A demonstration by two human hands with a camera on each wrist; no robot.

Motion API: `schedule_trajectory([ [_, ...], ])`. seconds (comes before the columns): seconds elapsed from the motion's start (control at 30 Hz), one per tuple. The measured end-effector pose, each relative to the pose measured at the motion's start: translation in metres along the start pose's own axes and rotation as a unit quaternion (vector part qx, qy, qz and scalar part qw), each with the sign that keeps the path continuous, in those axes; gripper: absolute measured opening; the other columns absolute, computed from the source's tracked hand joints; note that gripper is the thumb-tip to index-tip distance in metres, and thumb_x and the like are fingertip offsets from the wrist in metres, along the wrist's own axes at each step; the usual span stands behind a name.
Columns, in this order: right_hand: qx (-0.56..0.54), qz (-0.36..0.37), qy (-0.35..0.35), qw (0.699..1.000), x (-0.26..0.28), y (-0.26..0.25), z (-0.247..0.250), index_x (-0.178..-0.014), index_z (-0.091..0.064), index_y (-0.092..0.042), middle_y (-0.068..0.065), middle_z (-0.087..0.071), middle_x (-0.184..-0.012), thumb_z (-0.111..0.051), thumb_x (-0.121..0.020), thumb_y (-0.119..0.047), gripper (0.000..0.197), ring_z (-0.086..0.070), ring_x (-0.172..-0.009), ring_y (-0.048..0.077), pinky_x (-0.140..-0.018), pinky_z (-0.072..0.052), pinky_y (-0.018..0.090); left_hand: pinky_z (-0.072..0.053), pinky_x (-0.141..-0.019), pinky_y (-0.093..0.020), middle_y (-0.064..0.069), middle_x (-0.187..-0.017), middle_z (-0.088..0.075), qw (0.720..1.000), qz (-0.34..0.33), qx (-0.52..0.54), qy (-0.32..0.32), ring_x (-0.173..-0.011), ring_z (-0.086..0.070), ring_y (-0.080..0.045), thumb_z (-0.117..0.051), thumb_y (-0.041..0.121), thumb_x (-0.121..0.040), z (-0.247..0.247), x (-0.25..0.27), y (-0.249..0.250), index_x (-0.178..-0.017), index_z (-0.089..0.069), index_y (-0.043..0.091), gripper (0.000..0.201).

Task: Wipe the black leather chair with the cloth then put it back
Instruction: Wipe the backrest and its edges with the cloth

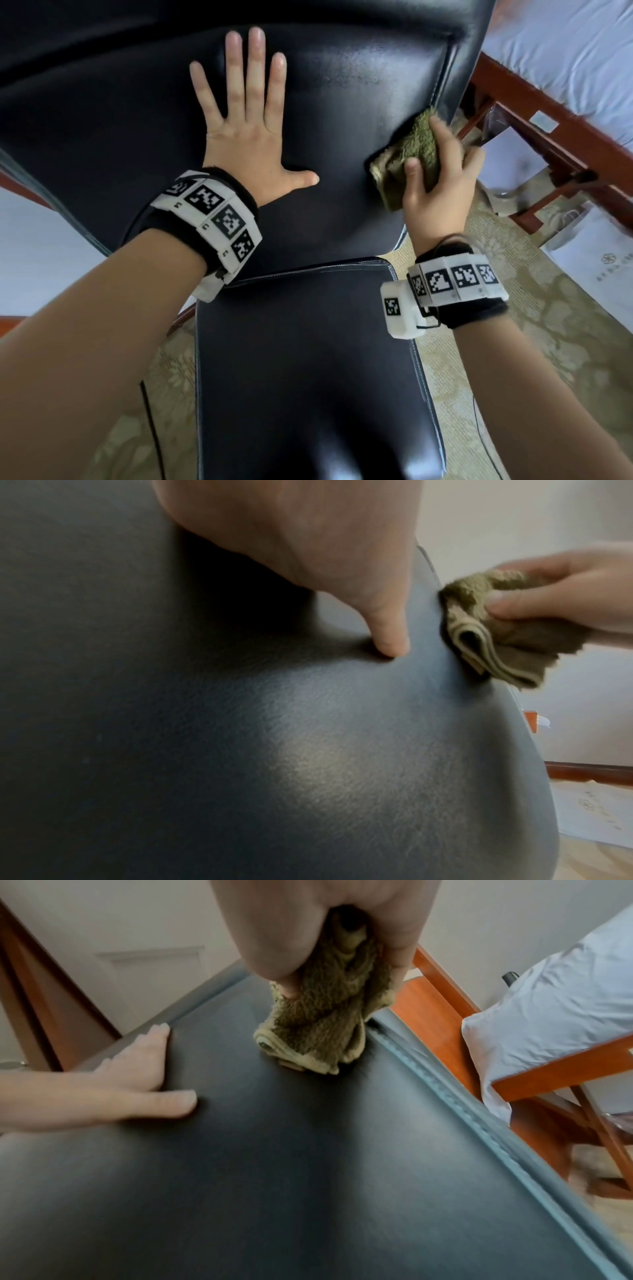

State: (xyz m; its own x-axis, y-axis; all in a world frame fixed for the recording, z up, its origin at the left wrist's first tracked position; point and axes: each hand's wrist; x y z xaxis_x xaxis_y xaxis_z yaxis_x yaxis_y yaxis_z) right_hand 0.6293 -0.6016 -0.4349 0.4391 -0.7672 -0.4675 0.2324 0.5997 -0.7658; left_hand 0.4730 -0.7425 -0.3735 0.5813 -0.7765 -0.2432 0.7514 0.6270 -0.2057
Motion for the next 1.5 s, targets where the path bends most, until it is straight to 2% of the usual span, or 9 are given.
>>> schedule_trajectory([
  [0.23, 0.039, -0.037, -0.068, 0.996, 0.017, 0.007, 0.010, -0.130, -0.051, -0.013, 0.022, -0.042, -0.108, -0.058, -0.084, -0.016, 0.047, -0.051, -0.100, 0.036, -0.093, -0.027, 0.013, 0.007, -0.105, -0.065, -0.025, -0.154, 0.007, 0.998, 0.007, 0.056, -0.023, -0.141, 0.006, -0.043, -0.048, 0.078, -0.071, 0.007, -0.001, 0.003, -0.146, 0.009, 0.000, 0.122],
  [0.4, 0.035, 0.007, -0.041, 0.999, 0.003, -0.010, 0.022, -0.128, -0.053, -0.009, 0.012, -0.038, -0.102, -0.058, -0.082, -0.016, 0.047, -0.045, -0.097, 0.021, -0.094, -0.025, 0.011, 0.011, -0.105, -0.063, -0.023, -0.154, 0.010, 0.994, 0.020, 0.104, -0.030, -0.141, 0.010, -0.041, -0.044, 0.075, -0.074, 0.012, 0.001, 0.005, -0.146, 0.009, 0.000, 0.117],
  [0.5, 0.023, 0.029, -0.014, 0.999, -0.017, -0.021, 0.019, -0.131, -0.050, -0.011, 0.009, -0.035, -0.106, -0.054, -0.084, -0.021, 0.048, -0.041, -0.099, 0.015, -0.101, -0.031, 0.021, 0.013, -0.105, -0.062, -0.022, -0.154, 0.013, 0.990, 0.032, 0.134, -0.035, -0.141, 0.013, -0.039, -0.042, 0.074, -0.076, 0.016, 0.001, 0.009, -0.147, 0.010, 0.001, 0.114],
  [0.63, 0.018, 0.000, -0.002, 1.000, -0.019, -0.019, 0.008, -0.133, -0.049, -0.013, 0.009, -0.035, -0.107, -0.053, -0.086, -0.020, 0.048, -0.046, -0.100, 0.021, -0.100, -0.037, 0.029, 0.014, -0.105, -0.062, -0.021, -0.154, 0.016, 0.986, 0.049, 0.155, -0.039, -0.141, 0.016, -0.039, -0.043, 0.072, -0.078, 0.017, 0.000, 0.015, -0.147, 0.012, 0.003, 0.112],
  [0.73, 0.063, -0.014, -0.053, 0.996, 0.011, -0.006, 0.007, -0.133, -0.049, -0.014, 0.022, -0.041, -0.114, -0.055, -0.085, -0.016, 0.049, -0.047, -0.107, 0.038, -0.102, -0.035, 0.037, 0.014, -0.104, -0.062, -0.021, -0.154, 0.016, 0.987, 0.049, 0.151, -0.036, -0.140, 0.016, -0.039, -0.046, 0.070, -0.077, 0.015, 0.001, 0.015, -0.146, 0.012, 0.002, 0.113],
  [0.87, 0.073, -0.068, -0.118, 0.988, 0.030, 0.003, 0.015, -0.132, -0.050, -0.016, 0.020, -0.042, -0.113, -0.059, -0.085, -0.013, 0.049, -0.048, -0.101, 0.036, -0.096, -0.035, 0.032, 0.013, -0.104, -0.063, -0.022, -0.154, 0.014, 0.988, 0.044, 0.145, -0.027, -0.141, 0.014, -0.040, -0.050, 0.066, -0.078, 0.014, 0.001, 0.015, -0.146, 0.012, 0.002, 0.112],
  [1.0, 0.036, -0.023, -0.058, 0.997, 0.010, -0.016, 0.029, -0.128, -0.054, -0.013, 0.017, -0.043, -0.106, -0.059, -0.081, -0.017, 0.048, -0.051, -0.097, 0.031, -0.095, -0.033, 0.022, 0.011, -0.105, -0.064, -0.023, -0.154, 0.012, 0.990, 0.046, 0.131, -0.021, -0.141, 0.012, -0.041, -0.052, 0.062, -0.080, 0.013, 0.002, 0.016, -0.146, 0.011, 0.001, 0.110],
  [1.2, 0.045, 0.004, -0.023, 0.999, -0.026, -0.033, 0.014, -0.135, -0.046, -0.014, 0.021, -0.043, -0.111, -0.055, -0.085, -0.018, 0.051, -0.049, -0.101, 0.034, -0.097, -0.033, 0.029, 0.009, -0.105, -0.064, -0.024, -0.154, 0.010, 0.992, 0.052, 0.114, -0.008, -0.141, 0.009, -0.042, -0.051, 0.056, -0.084, 0.010, 0.002, 0.016, -0.146, 0.009, -0.001, 0.103],
  [1.5, 0.056, -0.077, -0.093, 0.991, 0.034, -0.006, 0.014, -0.132, -0.050, -0.016, 0.019, -0.044, -0.109, -0.062, -0.083, -0.013, 0.051, -0.050, -0.100, 0.034, -0.094, -0.035, 0.027, 0.007, -0.106, -0.064, -0.025, -0.154, 0.009, 0.993, 0.052, 0.102, -0.003, -0.141, 0.008, -0.043, -0.049, 0.052, -0.087, 0.009, 0.002, 0.017, -0.146, 0.009, -0.001, 0.098],
])
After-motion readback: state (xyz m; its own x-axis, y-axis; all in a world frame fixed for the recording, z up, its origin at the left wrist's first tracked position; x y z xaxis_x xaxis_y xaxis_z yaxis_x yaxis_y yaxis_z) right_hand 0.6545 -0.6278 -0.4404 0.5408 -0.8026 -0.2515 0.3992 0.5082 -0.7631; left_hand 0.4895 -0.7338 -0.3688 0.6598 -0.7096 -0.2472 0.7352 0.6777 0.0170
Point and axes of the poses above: each hand's wrist, its own x-axis away from the middle knuckle, its own z-axis out of the back of the hand, y = z × x
